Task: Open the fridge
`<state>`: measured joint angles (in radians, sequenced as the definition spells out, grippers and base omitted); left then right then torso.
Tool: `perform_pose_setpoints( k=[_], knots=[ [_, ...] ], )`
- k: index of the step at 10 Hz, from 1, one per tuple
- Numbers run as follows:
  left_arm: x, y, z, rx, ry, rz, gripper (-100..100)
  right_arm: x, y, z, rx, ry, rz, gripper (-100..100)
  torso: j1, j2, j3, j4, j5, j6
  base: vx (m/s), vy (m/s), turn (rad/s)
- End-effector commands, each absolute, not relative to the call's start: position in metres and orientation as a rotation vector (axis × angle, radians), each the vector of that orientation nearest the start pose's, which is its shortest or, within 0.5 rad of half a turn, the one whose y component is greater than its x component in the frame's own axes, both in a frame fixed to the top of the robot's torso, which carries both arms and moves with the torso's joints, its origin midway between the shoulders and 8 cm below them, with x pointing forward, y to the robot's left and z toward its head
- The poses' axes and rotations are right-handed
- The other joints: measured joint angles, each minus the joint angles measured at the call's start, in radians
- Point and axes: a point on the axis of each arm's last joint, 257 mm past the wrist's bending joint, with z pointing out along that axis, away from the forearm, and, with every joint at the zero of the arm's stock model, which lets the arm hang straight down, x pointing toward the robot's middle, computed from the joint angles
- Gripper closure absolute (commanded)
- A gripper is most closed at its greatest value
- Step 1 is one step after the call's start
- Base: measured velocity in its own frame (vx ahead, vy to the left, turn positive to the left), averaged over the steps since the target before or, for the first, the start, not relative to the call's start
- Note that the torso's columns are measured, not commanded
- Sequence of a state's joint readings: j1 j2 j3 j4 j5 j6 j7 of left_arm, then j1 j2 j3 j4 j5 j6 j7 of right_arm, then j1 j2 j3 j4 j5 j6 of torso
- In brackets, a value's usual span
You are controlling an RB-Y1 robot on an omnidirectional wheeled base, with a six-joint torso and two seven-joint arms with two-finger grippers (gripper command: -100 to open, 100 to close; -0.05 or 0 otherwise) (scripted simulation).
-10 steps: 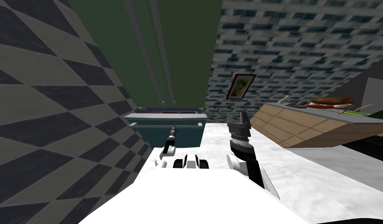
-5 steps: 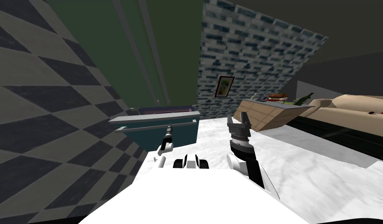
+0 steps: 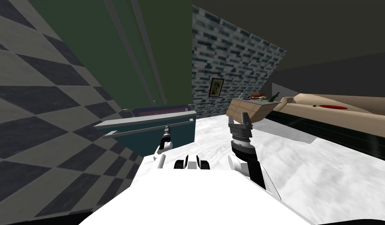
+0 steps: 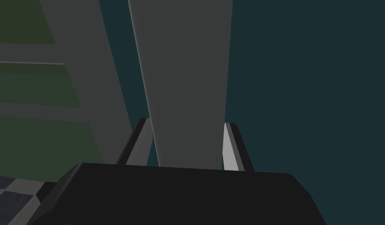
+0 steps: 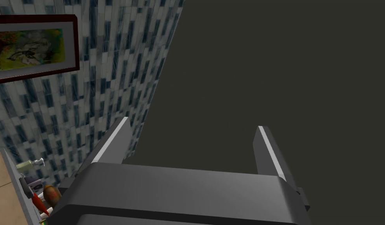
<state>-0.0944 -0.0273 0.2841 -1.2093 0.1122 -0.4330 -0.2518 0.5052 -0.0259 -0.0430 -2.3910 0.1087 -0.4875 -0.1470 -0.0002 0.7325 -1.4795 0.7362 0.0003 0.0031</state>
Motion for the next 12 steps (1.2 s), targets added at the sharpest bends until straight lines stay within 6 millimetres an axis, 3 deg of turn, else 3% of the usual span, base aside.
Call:
perform_pose_setpoints(
  k=[1, 5, 6, 11, 12],
  knots=[
    [0.528, 0.381, -0.254, -1.185, 0.89, -0.888, 100, 0.322, -0.271, 0.068, 0.544, 0.601, 1.345, 0, 0.001, 0.005, 0.003, 0.0, 0.001, 0.0, -0.203, 0.042, -0.389],
    [0.524, 0.427, -0.254, -1.229, 0.804, -0.781, 100, 0.322, -0.271, 0.068, 0.544, 0.601, 1.345, 0, -0.001, 0.004, 0.003, 0.001, 0.0, -0.001, -0.212, 0.025, -0.325],
    [0.531, 0.431, -0.25, -1.22, 0.8, -0.768, -100, 0.322, -0.271, 0.068, 0.544, 0.601, 1.345, 0, 0.0, 0.004, 0.003, 0.001, 0.0, -0.002, -0.171, 0.047, -0.202],
    [0.549, 0.45, -0.234, -1.214, 0.753, -0.688, -100, 0.322, -0.271, 0.068, 0.544, 0.601, 1.345, 0, 0.0, 0.005, 0.003, 0.002, -0.001, -0.003, -0.079, 0.071, -0.11],
    [0.557, 0.446, -0.232, -1.22, 0.75, -0.702, -100, 0.322, -0.271, 0.068, 0.544, 0.601, 1.345, 0, 0.0, 0.007, 0.004, 0.002, 0.0, -0.003, -0.068, 0.057, -0.058]
  ],
)
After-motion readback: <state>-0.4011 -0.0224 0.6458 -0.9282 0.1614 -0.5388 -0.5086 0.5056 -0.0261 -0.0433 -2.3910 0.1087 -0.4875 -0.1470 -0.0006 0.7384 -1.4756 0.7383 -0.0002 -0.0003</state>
